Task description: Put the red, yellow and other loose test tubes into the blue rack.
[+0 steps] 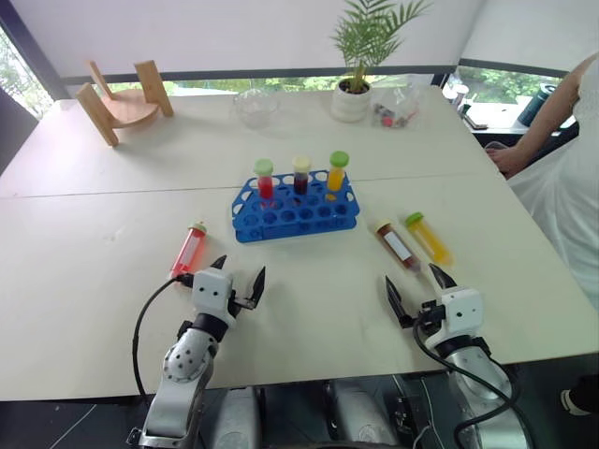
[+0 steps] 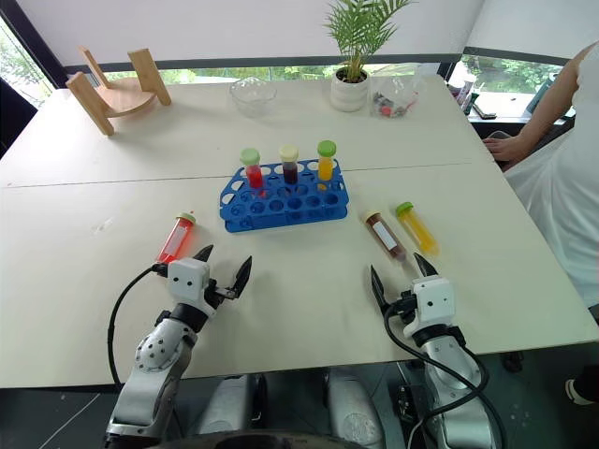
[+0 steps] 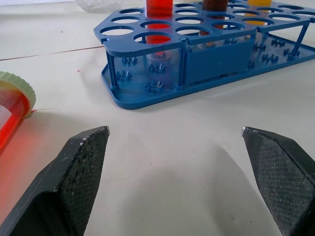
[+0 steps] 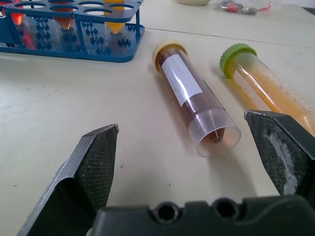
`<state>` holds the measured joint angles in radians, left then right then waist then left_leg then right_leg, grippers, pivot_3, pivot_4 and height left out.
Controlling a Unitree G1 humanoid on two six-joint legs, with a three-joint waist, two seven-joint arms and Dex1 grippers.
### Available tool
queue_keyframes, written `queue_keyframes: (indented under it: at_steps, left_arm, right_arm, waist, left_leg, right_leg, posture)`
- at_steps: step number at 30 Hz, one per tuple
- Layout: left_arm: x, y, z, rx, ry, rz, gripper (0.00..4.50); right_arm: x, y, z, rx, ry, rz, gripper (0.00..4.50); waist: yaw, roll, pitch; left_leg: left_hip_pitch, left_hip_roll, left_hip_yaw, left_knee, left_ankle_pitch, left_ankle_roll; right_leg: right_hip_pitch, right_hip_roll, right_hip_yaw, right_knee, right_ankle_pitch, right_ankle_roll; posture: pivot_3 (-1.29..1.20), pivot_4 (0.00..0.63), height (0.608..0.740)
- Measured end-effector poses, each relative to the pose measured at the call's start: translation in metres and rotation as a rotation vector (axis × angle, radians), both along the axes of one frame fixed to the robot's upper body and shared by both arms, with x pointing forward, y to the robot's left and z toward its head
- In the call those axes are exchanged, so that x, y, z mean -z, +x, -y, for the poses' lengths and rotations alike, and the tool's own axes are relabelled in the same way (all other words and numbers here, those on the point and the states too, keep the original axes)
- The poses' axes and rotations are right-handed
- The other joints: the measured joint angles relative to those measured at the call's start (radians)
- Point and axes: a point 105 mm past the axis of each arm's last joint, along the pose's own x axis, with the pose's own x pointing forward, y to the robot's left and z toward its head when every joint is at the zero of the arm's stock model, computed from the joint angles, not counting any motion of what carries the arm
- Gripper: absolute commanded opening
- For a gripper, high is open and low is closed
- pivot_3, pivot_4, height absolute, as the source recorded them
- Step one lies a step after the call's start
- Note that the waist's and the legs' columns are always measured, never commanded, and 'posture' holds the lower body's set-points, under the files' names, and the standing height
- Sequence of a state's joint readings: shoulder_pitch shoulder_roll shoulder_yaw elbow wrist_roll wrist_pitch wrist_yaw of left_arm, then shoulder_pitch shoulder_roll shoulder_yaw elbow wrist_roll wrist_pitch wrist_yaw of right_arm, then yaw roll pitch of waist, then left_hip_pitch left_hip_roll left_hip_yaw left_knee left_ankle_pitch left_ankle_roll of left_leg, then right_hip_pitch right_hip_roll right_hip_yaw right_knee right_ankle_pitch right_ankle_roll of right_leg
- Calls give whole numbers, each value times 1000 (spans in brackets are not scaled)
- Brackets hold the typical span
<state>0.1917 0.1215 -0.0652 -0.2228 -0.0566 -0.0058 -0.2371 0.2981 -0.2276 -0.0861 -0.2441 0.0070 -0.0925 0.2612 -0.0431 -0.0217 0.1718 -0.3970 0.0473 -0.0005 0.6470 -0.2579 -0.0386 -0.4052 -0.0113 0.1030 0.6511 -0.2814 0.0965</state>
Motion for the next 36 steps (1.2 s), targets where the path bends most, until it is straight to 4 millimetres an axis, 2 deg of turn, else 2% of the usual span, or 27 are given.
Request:
queue_keyframes:
  at_steps: [18, 27, 31, 36]
  left_arm:
    - [0, -1, 0, 8, -21, -6, 4448]
    - [0, -2, 1, 18, -17, -14, 4448]
    - [-7, -2, 2, 41, -5, -24, 4448]
    - [-39, -2, 3, 197, 25, -17, 4448]
  right_arm:
    - [3, -3, 1, 3, 8, -13, 4500]
    - [-5, -3, 1, -7, -1, -2, 4500]
    - [-16, -3, 1, -38, -16, 5, 4500]
    - [-49, 6, 2, -126, -55, -21, 4500]
  waist:
    - [0, 0, 0]
    - [0, 0, 0]
    - [0, 0, 0]
    - [-1, 0, 0]
  left_leg:
    - [0, 0, 0, 0, 0, 0]
    - [0, 0, 0, 0, 0, 0]
    - [0, 0, 0, 0, 0, 0]
    - [0, 0, 0, 0, 0, 0]
  right_leg:
    - [0, 0, 0, 0, 0, 0]
    - [0, 0, 0, 0, 0, 0]
    - [0, 0, 0, 0, 0, 0]
    - [0, 0, 0, 0, 0, 0]
  posture:
    - [0, 150, 740]
    - [0, 150, 740]
    - [0, 150, 740]
    - [0, 150, 740]
